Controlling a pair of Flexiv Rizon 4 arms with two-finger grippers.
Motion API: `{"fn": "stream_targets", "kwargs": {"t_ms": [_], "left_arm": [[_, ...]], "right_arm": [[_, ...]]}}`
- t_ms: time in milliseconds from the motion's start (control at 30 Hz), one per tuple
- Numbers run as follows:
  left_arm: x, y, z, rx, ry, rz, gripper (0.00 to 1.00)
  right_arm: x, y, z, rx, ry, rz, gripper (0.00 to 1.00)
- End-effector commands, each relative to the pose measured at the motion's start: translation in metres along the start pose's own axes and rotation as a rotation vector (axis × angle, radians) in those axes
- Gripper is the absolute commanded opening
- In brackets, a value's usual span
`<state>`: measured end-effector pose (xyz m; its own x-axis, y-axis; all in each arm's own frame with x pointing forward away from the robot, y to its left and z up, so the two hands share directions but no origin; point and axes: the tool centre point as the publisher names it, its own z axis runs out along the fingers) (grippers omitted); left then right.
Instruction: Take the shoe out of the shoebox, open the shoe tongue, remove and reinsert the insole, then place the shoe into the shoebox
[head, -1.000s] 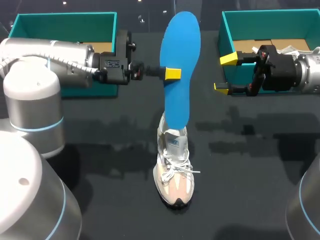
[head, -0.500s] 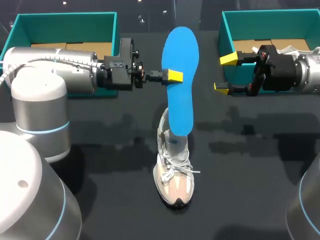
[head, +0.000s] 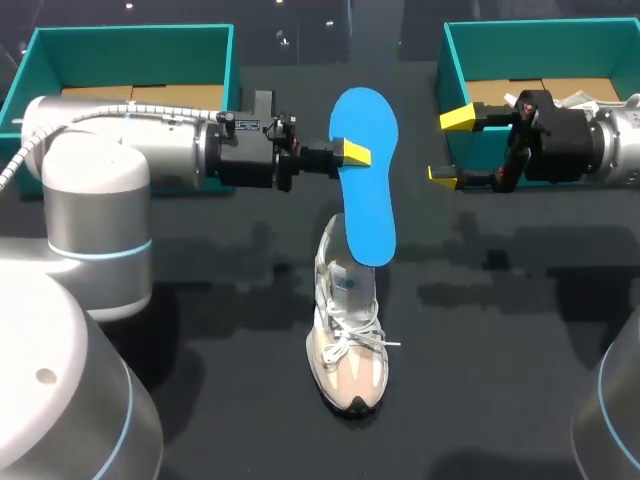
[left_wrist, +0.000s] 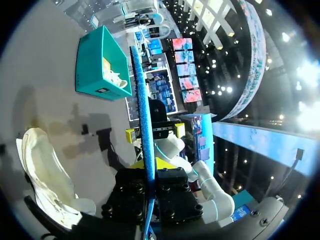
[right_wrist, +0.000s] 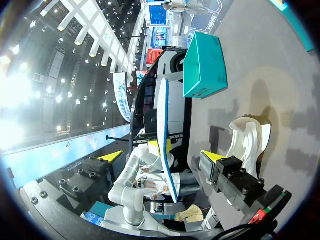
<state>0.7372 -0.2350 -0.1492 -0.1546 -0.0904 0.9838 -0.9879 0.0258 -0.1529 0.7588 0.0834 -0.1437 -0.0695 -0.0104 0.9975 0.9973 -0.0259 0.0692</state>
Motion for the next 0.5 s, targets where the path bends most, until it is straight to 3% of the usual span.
{"fn": "stream_targets", "kwargs": {"t_ms": [33, 433, 500], "left_arm": [[-0.006, 0.002, 0.007, 0.003, -0.005, -0.049, 0.0], [-0.017, 0.003, 0.014, 0.028, 0.005, -0.131, 0.0], [-0.017, 0.003, 0.014, 0.028, 0.005, -0.131, 0.0]], "right_arm": [[0.0, -0.001, 0.0, -0.002, -0.002, 0.0, 1.0], [0.0, -0.001, 0.0, -0.002, -0.002, 0.0, 1.0], [0.001, -0.003, -0.006, -0.008, -0.054, -0.015, 1.0]]}}
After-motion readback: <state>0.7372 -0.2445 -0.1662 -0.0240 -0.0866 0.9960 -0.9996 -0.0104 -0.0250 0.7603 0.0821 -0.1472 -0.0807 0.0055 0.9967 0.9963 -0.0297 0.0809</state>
